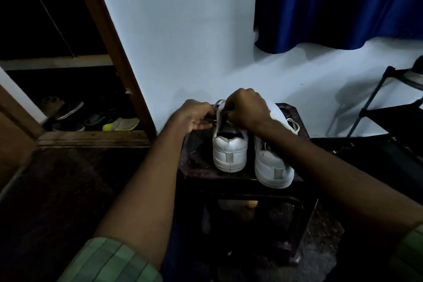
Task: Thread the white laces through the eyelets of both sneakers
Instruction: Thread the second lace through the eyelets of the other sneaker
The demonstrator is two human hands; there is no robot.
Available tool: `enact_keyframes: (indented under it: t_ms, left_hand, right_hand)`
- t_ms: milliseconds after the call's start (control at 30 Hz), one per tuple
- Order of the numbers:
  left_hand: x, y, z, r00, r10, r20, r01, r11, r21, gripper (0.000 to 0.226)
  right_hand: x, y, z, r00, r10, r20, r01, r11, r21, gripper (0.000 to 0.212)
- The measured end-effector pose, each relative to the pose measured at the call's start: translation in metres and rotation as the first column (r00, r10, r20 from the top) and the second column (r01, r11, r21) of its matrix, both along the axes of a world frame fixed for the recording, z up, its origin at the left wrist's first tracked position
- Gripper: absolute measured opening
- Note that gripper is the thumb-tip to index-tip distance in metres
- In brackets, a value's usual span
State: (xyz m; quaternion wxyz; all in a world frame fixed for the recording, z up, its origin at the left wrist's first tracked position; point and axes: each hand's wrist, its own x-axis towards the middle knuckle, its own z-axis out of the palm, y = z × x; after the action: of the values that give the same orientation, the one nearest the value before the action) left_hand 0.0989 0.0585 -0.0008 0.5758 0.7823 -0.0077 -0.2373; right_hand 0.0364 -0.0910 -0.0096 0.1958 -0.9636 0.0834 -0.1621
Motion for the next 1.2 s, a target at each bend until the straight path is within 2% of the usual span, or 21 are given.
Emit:
enact_keyframes:
  t_ms: [67, 133, 167, 200, 233, 267, 300, 333, 367, 400, 433, 500, 567, 633, 733, 800, 867, 967, 1033, 1133, 1200]
  left_hand:
    - [0.0, 0.002, 0.004, 1.0, 0.012, 0.027, -0.012, 1.0, 0.009, 0.01]
    - [0.002, 0.002, 0.006, 0.999, 0.037, 0.038, -0.037, 0.999, -0.013, 0.011]
    - [0.003, 0.002, 0.006, 0.998, 0.058, 0.035, -0.057, 0.998, -0.04, 0.012]
    - [0.004, 0.003, 0.006, 0.996, 0.083, 0.021, -0.081, 0.994, -0.08, 0.011]
    - [0.006, 0.003, 0.006, 0.994, 0.106, -0.005, -0.106, 0.986, -0.131, 0.011]
    - [0.008, 0.003, 0.006, 0.991, 0.124, -0.041, -0.13, 0.973, -0.192, 0.013]
    - [0.009, 0.002, 0.005, 0.987, 0.138, -0.077, -0.153, 0.955, -0.255, 0.014]
    - [0.01, 0.002, 0.005, 0.983, 0.148, -0.105, -0.174, 0.936, -0.307, 0.015]
    - [0.011, 0.001, 0.005, 0.981, 0.158, -0.117, -0.188, 0.924, -0.333, 0.017]
    - [0.011, 0.0, 0.005, 0.98, 0.163, -0.117, -0.194, 0.92, -0.341, 0.018]
    - [0.011, 0.0, 0.005, 0.981, 0.161, -0.111, -0.189, 0.924, -0.332, 0.018]
    - [0.011, -0.001, 0.004, 0.986, 0.137, -0.096, -0.16, 0.939, -0.305, 0.019]
    - [0.01, -0.001, 0.003, 0.987, 0.129, -0.098, -0.152, 0.943, -0.295, 0.02]
    - [0.011, 0.0, 0.003, 0.986, 0.124, -0.109, -0.152, 0.942, -0.3, 0.018]
    - [0.011, 0.0, 0.005, 0.988, 0.076, -0.133, -0.115, 0.941, -0.319, 0.016]
    - [0.01, 0.0, 0.005, 0.988, 0.052, -0.146, -0.097, 0.942, -0.32, 0.014]
    - [0.01, 0.001, 0.004, 0.988, 0.037, -0.147, -0.08, 0.95, -0.302, 0.012]
    - [0.011, 0.0, 0.002, 0.988, 0.023, -0.154, -0.065, 0.96, -0.272, 0.011]
    - [0.012, -0.001, 0.002, 0.987, 0.021, -0.158, -0.063, 0.962, -0.264, 0.011]
    - [0.012, -0.003, 0.001, 0.987, 0.016, -0.16, -0.056, 0.967, -0.249, 0.012]
    - [0.013, -0.003, -0.001, 0.987, 0.011, -0.16, -0.048, 0.972, -0.229, 0.013]
  right_hand:
    - [0.001, -0.002, -0.001, 1.0, -0.001, 0.001, 0.001, 1.0, 0.021, 0.015]
    - [0.001, -0.003, -0.002, 0.999, -0.016, 0.028, 0.013, 0.993, 0.119, 0.012]
    - [0.001, -0.003, -0.001, 0.997, -0.023, 0.072, 0.004, 0.969, 0.248, 0.011]
    - [-0.001, -0.003, 0.001, 0.993, -0.033, 0.117, -0.024, 0.893, 0.45, 0.012]
    - [-0.003, -0.002, 0.006, 0.988, -0.041, 0.15, -0.071, 0.737, 0.672, 0.014]
    - [-0.004, -0.002, 0.011, 0.986, -0.04, 0.159, -0.115, 0.526, 0.843, 0.017]
    - [-0.005, -0.003, 0.016, 0.989, -0.016, 0.146, -0.133, 0.329, 0.935, 0.02]
    - [-0.005, -0.006, 0.02, 0.992, 0.009, 0.123, -0.122, 0.208, 0.971, 0.024]
    - [-0.004, -0.01, 0.023, 0.995, 0.023, 0.098, -0.1, 0.16, 0.982, 0.025]
    - [-0.003, -0.015, 0.024, 0.996, 0.026, 0.082, -0.085, 0.166, 0.982, 0.024]
    - [-0.003, -0.018, 0.023, 0.997, 0.017, 0.073, -0.075, 0.212, 0.974, 0.022]
    - [-0.003, -0.018, 0.015, 0.998, 0.008, 0.065, -0.062, 0.428, 0.902, 0.012]
    - [-0.001, -0.013, 0.005, 0.999, -0.022, 0.047, -0.019, 0.684, 0.729, 0.005]
    - [0.007, -0.009, -0.002, 0.995, -0.101, 0.019, 0.076, 0.845, 0.53, 0.015]
    - [0.019, -0.008, -0.006, 0.979, -0.2, -0.028, 0.198, 0.923, 0.331, 0.042]
    - [0.023, -0.009, -0.008, 0.972, -0.231, -0.051, 0.235, 0.927, 0.291, 0.05]
    - [0.024, -0.009, -0.008, 0.971, -0.224, -0.08, 0.238, 0.925, 0.296, 0.05]
    - [0.025, -0.015, -0.011, 0.981, -0.177, -0.075, 0.192, 0.88, 0.436, 0.033]
    - [0.023, -0.019, -0.012, 0.986, -0.161, -0.032, 0.144, 0.756, 0.639, 0.023]
    - [0.017, -0.023, -0.003, 0.991, -0.131, 0.026, 0.047, 0.525, 0.85, 0.023]
    - [0.013, -0.021, 0.011, 0.999, -0.046, -0.021, 0.033, 0.284, 0.958, 0.01]
